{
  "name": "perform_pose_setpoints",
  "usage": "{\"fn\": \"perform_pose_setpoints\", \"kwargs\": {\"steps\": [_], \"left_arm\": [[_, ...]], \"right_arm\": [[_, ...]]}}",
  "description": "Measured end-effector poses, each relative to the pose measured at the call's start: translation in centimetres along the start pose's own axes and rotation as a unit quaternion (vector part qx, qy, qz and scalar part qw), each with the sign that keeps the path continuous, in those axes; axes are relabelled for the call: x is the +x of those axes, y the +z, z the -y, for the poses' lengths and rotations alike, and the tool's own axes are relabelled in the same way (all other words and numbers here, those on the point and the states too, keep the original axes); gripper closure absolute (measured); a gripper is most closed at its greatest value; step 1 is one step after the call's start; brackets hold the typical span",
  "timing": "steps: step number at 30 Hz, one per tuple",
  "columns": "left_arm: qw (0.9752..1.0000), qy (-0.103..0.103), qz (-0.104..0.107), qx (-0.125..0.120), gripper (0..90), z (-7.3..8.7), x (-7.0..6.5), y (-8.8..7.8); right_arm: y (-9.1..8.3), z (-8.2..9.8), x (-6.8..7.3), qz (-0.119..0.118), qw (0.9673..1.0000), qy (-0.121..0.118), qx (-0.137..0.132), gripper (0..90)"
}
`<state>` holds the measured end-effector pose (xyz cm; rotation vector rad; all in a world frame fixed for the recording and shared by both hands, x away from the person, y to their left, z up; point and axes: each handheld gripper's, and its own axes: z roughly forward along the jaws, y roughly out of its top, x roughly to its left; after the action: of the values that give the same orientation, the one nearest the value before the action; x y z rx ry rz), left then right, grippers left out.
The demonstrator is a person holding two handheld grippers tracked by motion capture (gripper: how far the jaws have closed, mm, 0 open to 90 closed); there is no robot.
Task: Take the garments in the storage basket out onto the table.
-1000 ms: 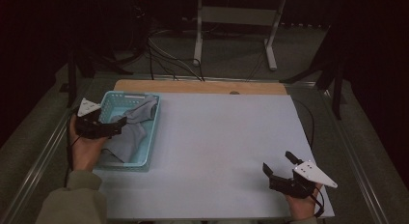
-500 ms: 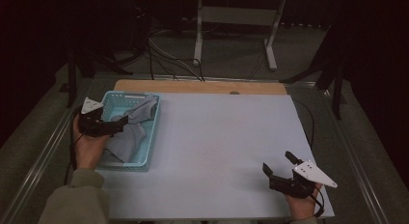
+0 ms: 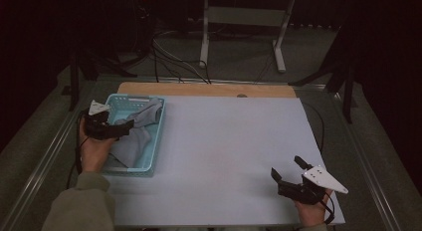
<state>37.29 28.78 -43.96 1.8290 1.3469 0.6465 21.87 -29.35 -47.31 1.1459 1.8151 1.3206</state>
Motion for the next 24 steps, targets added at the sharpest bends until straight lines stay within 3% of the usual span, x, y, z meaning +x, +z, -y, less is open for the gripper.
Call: {"fn": "perform_pose_setpoints", "kwargs": {"steps": [11, 16, 24], "left_arm": [[0.9998, -0.011, -0.003, 0.016, 0.2, 0.2, 0.6, 1.1], [0.9992, -0.016, -0.005, 0.037, 0.2, 0.5, 0.8, 2.2], [0.9976, -0.028, 0.01, 0.062, 0.2, 0.8, 0.9, 3.4]], "right_arm": [[0.0, 0.0, 0.0, -0.001, 1.0, 0.0, 0.0, 8.0], [0.0, 0.0, 0.0, -0.001, 1.0, 0.0, 0.001, 8.0], [0.0, 0.0, 0.0, -0.003, 1.0, 0.001, 0.0, 7.9]]}}
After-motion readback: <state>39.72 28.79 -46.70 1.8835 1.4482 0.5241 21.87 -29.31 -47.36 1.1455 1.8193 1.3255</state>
